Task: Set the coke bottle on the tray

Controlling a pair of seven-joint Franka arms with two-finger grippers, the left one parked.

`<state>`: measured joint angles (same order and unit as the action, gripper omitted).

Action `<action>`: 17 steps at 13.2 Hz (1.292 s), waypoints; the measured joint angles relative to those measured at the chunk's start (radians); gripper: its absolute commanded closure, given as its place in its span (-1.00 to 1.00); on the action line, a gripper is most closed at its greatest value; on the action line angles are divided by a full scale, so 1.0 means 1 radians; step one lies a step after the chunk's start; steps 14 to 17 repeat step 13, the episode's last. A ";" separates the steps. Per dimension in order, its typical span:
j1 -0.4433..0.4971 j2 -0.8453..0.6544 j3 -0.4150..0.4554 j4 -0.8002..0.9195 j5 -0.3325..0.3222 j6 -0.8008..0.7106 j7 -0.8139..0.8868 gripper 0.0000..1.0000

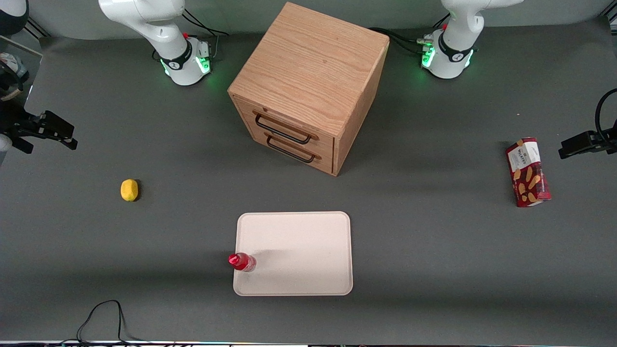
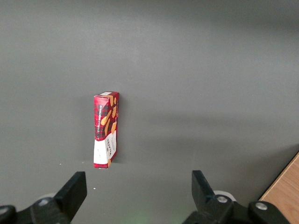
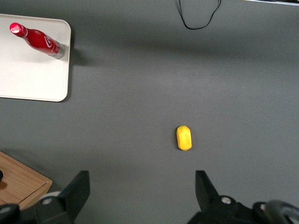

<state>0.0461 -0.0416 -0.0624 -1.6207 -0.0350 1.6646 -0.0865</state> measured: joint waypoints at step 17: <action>0.000 0.006 0.001 0.012 0.005 -0.120 -0.002 -1.00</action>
